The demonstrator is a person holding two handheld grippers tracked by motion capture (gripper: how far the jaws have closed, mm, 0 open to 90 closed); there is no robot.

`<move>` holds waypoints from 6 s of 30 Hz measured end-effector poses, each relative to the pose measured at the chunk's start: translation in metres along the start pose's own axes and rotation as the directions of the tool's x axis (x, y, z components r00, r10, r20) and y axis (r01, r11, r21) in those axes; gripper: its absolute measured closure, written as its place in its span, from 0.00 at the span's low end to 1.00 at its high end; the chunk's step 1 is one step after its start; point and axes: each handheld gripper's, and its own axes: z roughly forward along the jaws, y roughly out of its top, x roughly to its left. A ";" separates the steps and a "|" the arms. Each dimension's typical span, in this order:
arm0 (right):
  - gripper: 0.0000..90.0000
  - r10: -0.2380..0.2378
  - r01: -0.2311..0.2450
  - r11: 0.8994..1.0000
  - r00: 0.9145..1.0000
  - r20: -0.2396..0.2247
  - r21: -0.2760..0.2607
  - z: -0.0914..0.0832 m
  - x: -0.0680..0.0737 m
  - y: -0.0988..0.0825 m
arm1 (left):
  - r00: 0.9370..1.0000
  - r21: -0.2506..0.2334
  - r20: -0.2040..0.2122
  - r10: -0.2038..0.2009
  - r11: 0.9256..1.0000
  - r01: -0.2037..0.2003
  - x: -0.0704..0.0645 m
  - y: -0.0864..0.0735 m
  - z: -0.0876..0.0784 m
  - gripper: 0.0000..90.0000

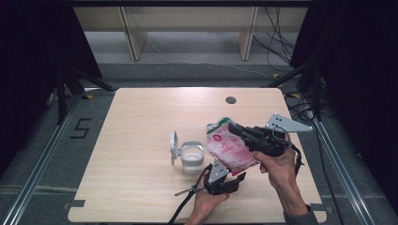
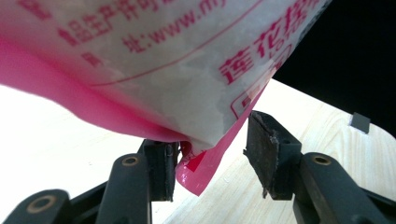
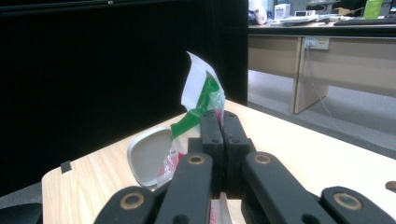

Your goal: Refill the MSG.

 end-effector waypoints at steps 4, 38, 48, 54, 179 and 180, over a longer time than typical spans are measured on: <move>1.00 -0.005 0.005 1.000 1.000 0.004 -0.013 -0.002 -0.001 0.000 | 1.000 0.001 0.007 -0.021 1.000 0.021 -0.002 0.000 -0.001 0.56; 1.00 0.032 -0.031 0.999 0.999 0.038 -0.020 -0.012 -0.017 -0.017 | 0.996 0.000 -0.031 -0.083 0.997 0.083 -0.002 -0.002 -0.012 0.45; 1.00 0.071 -0.072 0.997 0.996 0.062 0.017 -0.016 -0.022 -0.028 | 0.997 -0.024 -0.029 -0.078 0.997 0.078 -0.005 -0.004 -0.025 0.44; 1.00 0.095 -0.098 0.995 0.992 0.078 0.036 -0.015 -0.030 -0.042 | 1.000 -0.056 -0.019 -0.021 0.998 0.020 -0.003 0.002 -0.032 0.45; 0.52 0.116 -0.229 0.965 0.811 0.573 0.128 -0.070 -0.095 -0.100 | 0.974 -0.067 -0.208 -0.090 0.995 0.077 0.068 -0.013 -0.158 0.38; 0.50 0.122 -0.230 0.966 0.812 0.571 0.121 -0.070 -0.094 -0.100 | 0.974 -0.067 -0.208 -0.090 0.995 0.077 0.068 -0.013 -0.158 0.38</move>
